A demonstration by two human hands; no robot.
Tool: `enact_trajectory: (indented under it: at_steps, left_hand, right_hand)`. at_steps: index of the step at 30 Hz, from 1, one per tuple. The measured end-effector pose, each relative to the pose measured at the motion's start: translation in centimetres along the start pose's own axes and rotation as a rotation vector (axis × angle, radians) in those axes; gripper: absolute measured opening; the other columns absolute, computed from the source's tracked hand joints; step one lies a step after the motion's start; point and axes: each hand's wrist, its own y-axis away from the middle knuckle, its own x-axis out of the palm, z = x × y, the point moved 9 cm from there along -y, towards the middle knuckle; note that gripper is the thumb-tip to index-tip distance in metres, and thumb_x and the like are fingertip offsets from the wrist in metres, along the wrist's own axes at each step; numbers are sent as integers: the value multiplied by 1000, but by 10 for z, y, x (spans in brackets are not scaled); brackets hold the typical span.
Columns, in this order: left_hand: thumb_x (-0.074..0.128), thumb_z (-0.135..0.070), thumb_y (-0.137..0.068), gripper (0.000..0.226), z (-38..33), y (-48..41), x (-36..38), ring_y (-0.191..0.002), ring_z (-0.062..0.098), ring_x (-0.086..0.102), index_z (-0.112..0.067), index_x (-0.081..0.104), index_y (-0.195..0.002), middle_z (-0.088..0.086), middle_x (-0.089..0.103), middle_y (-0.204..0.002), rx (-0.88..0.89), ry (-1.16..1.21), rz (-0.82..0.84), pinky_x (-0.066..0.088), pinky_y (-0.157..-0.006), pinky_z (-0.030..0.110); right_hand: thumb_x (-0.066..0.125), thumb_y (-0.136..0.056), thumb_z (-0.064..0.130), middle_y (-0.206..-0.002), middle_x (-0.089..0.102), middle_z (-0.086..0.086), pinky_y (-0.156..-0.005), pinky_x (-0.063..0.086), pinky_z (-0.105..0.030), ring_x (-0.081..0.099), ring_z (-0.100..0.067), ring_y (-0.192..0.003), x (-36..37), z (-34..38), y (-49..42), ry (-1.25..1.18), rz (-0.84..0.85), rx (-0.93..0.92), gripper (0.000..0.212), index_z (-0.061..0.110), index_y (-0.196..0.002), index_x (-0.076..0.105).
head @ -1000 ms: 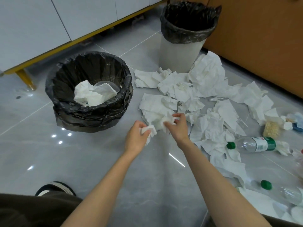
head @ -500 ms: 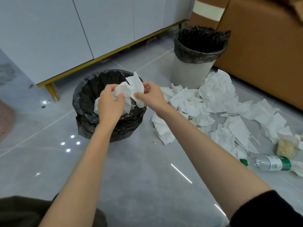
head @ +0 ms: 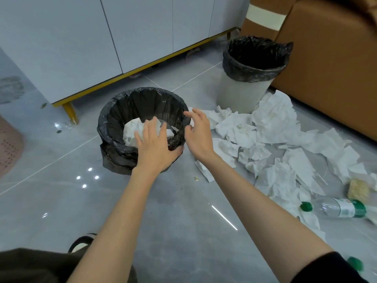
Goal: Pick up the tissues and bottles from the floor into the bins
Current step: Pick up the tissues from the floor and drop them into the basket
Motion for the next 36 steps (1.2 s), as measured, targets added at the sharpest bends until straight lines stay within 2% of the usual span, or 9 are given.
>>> enact_trajectory:
  at_steps: [5,9,12,15,19,24,28,32,36]
  left_hand:
    - [43,-13,-96,46,-6,2,11,-110,29,55,-22,39,-141,9,64,-117,70,-156,78,35,-99,38]
    - [39,-5,-94,40,-16,10,15,-99,35,57,-19,47,-130,13,63,-110,85,-62,155,41,-75,37]
    - [42,-2,-92,56,-27,21,24,-102,31,56,-19,31,-144,12,59,-117,58,-54,192,43,-77,36]
    - [52,-2,-88,74,-48,30,17,-117,28,45,-11,12,-150,13,42,-133,83,-19,10,41,-92,33]
    - [57,2,-82,61,-98,46,9,-109,29,52,-10,41,-140,11,53,-126,291,129,-191,46,-84,36]
    - [46,-14,-93,48,-125,63,57,-116,23,49,-21,39,-140,0,49,-131,198,303,142,45,-90,40]
    - [47,-14,-92,46,-132,84,96,-115,23,52,-20,42,-137,1,50,-132,127,355,333,45,-93,38]
    - [48,-13,-91,45,-146,111,124,-110,22,56,-18,45,-135,2,55,-127,122,374,465,45,-94,36]
    - [50,-14,-90,43,-164,140,146,-107,24,58,-18,49,-132,3,59,-123,132,380,549,46,-95,39]
  right_hand:
    - [40,-90,-1,-139,43,-4,-101,18,-10,35,-14,-134,-20,-44,18,2,-7,119,41,13,-126,56]
    - [41,-91,2,-132,49,0,-96,27,-14,41,-13,-126,-40,-76,34,-26,-60,250,39,14,-124,57]
    - [42,-91,4,-134,48,0,-97,33,-21,43,-14,-126,-48,-93,45,-72,-78,331,37,15,-123,57]
    - [43,-91,6,-135,47,0,-98,35,-24,43,-15,-126,-60,-104,57,-75,-79,370,37,16,-123,56]
    - [43,-89,5,-130,51,-1,-89,38,-24,49,-13,-113,-85,-125,78,-84,-106,456,38,16,-123,57]
    - [44,-89,6,-124,57,-6,-90,45,-34,54,-20,-100,-121,-159,118,-68,-174,568,37,13,-123,57]
    - [44,-91,6,-121,53,1,-78,42,-27,50,-16,-91,-142,-190,162,-69,-162,694,38,11,-126,54]
    - [47,-93,11,-137,48,-6,-88,38,-23,50,-21,-119,-160,-220,204,3,-129,773,35,10,-127,55]
    - [47,-91,11,-139,44,-10,-99,40,-30,48,-26,-123,-180,-247,247,155,-65,830,35,9,-124,59]
